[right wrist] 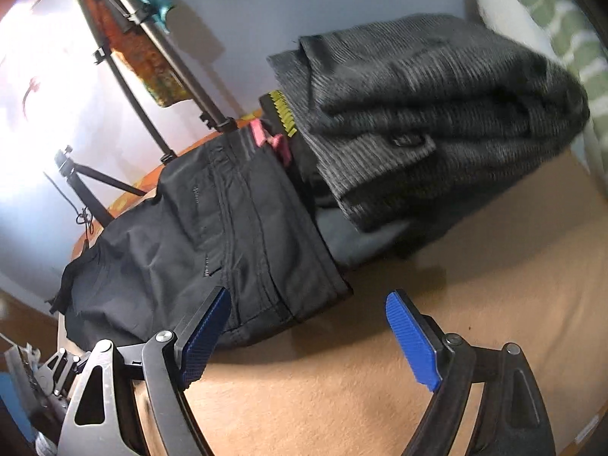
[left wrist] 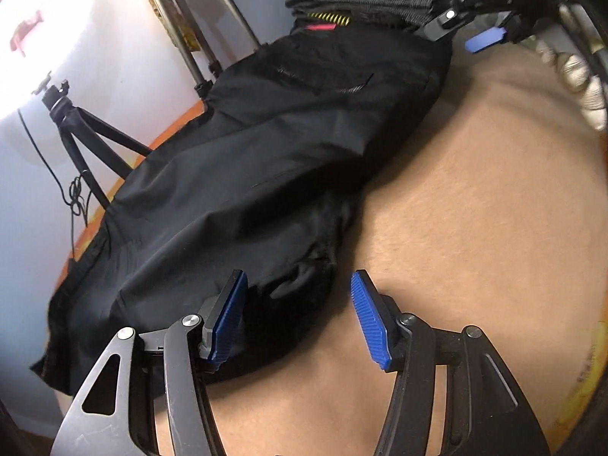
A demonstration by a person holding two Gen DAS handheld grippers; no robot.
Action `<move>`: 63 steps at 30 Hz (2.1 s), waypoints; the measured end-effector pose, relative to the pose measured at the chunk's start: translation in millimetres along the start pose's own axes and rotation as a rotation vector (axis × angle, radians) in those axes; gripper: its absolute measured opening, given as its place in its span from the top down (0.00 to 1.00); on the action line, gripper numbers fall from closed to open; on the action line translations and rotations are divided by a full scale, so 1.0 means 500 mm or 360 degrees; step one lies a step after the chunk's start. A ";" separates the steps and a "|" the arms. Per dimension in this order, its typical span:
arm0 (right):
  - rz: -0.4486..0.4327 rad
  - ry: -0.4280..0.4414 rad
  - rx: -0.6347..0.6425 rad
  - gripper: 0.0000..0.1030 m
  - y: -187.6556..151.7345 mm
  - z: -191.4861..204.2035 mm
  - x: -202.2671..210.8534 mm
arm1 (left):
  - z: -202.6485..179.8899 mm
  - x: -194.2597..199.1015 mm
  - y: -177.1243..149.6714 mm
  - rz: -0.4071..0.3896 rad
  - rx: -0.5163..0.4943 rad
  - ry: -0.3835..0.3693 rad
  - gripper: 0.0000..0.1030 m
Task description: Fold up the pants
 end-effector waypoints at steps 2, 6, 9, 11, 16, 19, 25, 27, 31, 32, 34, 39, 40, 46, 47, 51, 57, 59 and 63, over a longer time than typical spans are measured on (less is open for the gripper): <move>0.0022 0.0038 -0.0050 0.17 -0.006 -0.006 -0.013 | 0.004 -0.011 0.001 0.0006 0.0009 0.0042 0.46; 0.0060 0.0109 -0.0150 0.17 -0.008 -0.008 -0.052 | 0.012 -0.021 0.008 -0.0022 0.0011 0.0056 0.44; 0.0057 0.0156 -0.0177 0.18 -0.003 0.002 -0.074 | 0.003 -0.025 0.010 -0.0073 -0.0052 0.0066 0.59; 0.0059 0.0166 -0.0180 0.23 0.002 0.010 -0.088 | -0.004 -0.031 0.012 -0.0090 -0.0092 0.0061 0.78; 0.0036 0.0220 -0.0279 0.69 0.000 0.005 -0.110 | 0.009 -0.023 0.013 -0.0127 -0.0058 0.0014 0.90; -0.0017 0.0287 -0.0349 0.84 -0.009 -0.006 -0.093 | 0.027 0.008 0.012 -0.0157 0.0016 -0.0070 0.91; -0.0106 0.0262 -0.0207 0.87 -0.038 0.037 0.000 | 0.038 0.070 -0.008 -0.0198 0.0021 -0.0113 0.91; -0.0107 0.0247 -0.0184 0.87 -0.065 0.045 0.023 | 0.030 0.087 -0.026 -0.0184 -0.0009 -0.0138 0.91; -0.0093 0.0202 -0.0133 0.88 -0.130 0.059 0.055 | 0.004 0.107 -0.055 -0.0155 -0.0104 -0.0142 0.92; -0.0092 0.0201 -0.0118 0.88 -0.149 0.062 0.066 | -0.001 0.113 -0.065 -0.0142 -0.0102 -0.0175 0.92; -0.0088 0.0197 -0.0096 0.88 -0.186 0.060 0.087 | -0.015 0.123 -0.081 -0.0132 -0.0102 -0.0208 0.92; -0.0001 0.0180 -0.0037 0.88 -0.251 0.044 0.114 | -0.063 0.134 -0.115 -0.0116 -0.0191 -0.0226 0.92; 0.0023 0.0175 -0.0006 0.86 -0.259 0.042 0.114 | -0.068 0.132 -0.121 -0.0113 -0.0209 -0.0216 0.92; -0.0017 0.0125 0.0107 0.59 -0.256 0.015 0.165 | -0.072 0.132 -0.143 -0.0104 -0.0201 -0.0213 0.92; -0.0054 0.0113 0.0106 0.59 -0.244 0.006 0.176 | -0.071 0.132 -0.142 -0.0102 -0.0203 -0.0218 0.92; -0.0129 0.0072 0.0125 0.46 -0.151 -0.034 0.168 | -0.072 0.126 -0.140 -0.0070 -0.0203 -0.0221 0.91; -0.0025 0.0113 0.0138 0.46 -0.047 -0.060 0.056 | -0.065 0.141 -0.144 -0.0040 -0.0155 -0.0279 0.82; 0.0037 0.0142 0.0117 0.46 -0.031 -0.071 0.015 | -0.063 0.150 -0.146 -0.0015 -0.0138 -0.0295 0.81; 0.0062 0.0300 0.0048 0.45 -0.020 -0.082 -0.030 | -0.066 0.176 -0.143 -0.0047 -0.0114 -0.0307 0.81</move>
Point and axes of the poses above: each gripper's, at about its wrist camera, not at the fingertips, and x roughly against the way its jaws point, z to its left, y to its top, the point moved 1 cm from there along -x, roughly the way its jaws point, and after that the axes turned 9 degrees about x, right-handed, at the moved point
